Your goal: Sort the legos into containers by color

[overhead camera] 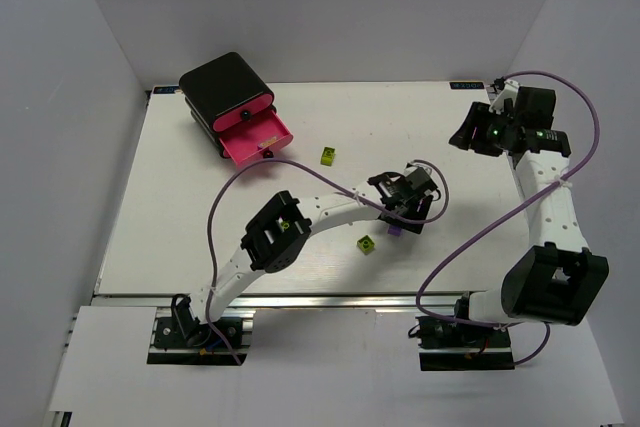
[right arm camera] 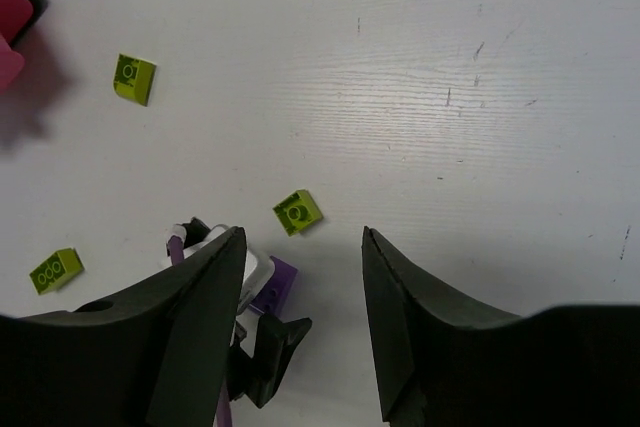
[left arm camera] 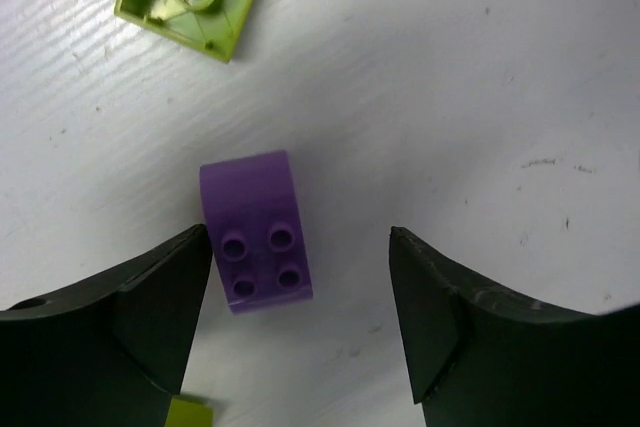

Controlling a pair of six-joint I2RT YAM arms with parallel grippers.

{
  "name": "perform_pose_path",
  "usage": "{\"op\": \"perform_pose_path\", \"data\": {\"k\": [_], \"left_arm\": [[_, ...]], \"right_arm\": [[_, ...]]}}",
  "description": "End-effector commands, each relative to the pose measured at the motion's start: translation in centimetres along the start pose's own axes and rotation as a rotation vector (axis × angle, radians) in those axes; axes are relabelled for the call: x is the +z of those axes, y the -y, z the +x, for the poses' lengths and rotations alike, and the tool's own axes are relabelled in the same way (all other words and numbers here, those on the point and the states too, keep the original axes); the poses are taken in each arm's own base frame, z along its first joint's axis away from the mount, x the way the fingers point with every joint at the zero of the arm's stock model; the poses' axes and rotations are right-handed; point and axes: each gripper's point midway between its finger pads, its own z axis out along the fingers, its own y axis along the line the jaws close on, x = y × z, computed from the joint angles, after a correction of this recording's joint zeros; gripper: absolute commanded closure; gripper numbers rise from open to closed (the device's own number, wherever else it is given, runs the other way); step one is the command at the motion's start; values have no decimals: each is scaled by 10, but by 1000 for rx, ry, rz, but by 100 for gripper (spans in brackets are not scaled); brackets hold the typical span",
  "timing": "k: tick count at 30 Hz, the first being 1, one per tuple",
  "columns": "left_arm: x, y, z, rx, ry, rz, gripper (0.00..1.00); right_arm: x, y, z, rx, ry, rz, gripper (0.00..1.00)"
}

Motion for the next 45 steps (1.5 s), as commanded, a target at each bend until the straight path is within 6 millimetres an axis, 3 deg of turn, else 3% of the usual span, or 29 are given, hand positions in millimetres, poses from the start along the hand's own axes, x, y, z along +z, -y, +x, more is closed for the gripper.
{"op": "perform_pose_path", "data": {"k": [1, 4, 5, 8, 9, 12, 14, 15, 16, 17, 19, 20, 21, 23, 24, 27, 28, 31, 35, 40, 45], "left_arm": [[-7, -4, -10, 9, 24, -42, 20], [-10, -5, -8, 21, 28, -61, 33], [-11, -9, -9, 20, 34, -81, 46], [-20, -15, -13, 19, 60, -105, 66], [-22, -18, -12, 19, 63, -112, 78], [-39, -30, -21, 3, 95, -138, 90], [-66, -39, -45, -40, 168, -121, 92], [-70, -53, -40, -47, 168, -150, 93], [-81, -63, -48, -58, 200, -159, 94], [-112, -68, -70, -87, 279, -141, 96], [-130, -106, -84, -120, 317, -188, 98], [-155, -117, -96, -138, 360, -187, 99], [-164, -146, -106, -172, 383, -225, 99], [-178, -180, -108, -178, 392, -289, 100], [-194, -211, -117, -214, 422, -346, 100], [-209, -259, -117, -230, 414, -462, 100], [-217, -285, -120, -254, 421, -526, 100], [-221, -328, -122, -274, 412, -613, 100], [-214, -367, -124, -280, 393, -680, 100], [-199, -398, -126, -279, 355, -747, 100], [-199, -425, -121, -308, 340, -802, 100]], "right_arm": [[-17, -11, -12, -8, 54, -26, 44], [-20, -11, -10, -11, 64, -27, 44], [-18, -12, -9, -10, 62, -31, 45], [-17, -12, -6, -2, 59, -39, 46], [-16, -14, -4, -2, 54, -45, 46], [-15, -14, -2, -5, 48, -52, 46], [-16, -14, 0, -26, 51, -58, 46], [-14, -14, 3, -51, 47, -63, 46], [-16, -17, 3, -72, 54, -78, 46], [-15, -18, 5, -92, 54, -91, 45], [-14, -24, 10, -165, 66, -143, 45], [-14, -27, 14, -185, 62, -168, 45], [-11, -28, 19, -201, 59, -190, 46], [-10, -42, 28, -256, 51, -294, 55], [-7, -45, 32, -261, 42, -318, 60], [3, -53, 45, -261, 1, -383, 86], [4, -54, 46, -272, -6, -389, 88], [12, -60, 53, -302, -40, -420, 89], [16, -72, 56, -380, -53, -466, 86], [21, -82, 61, -419, -72, -490, 84], [24, -91, 67, -451, -85, -499, 81]]}}
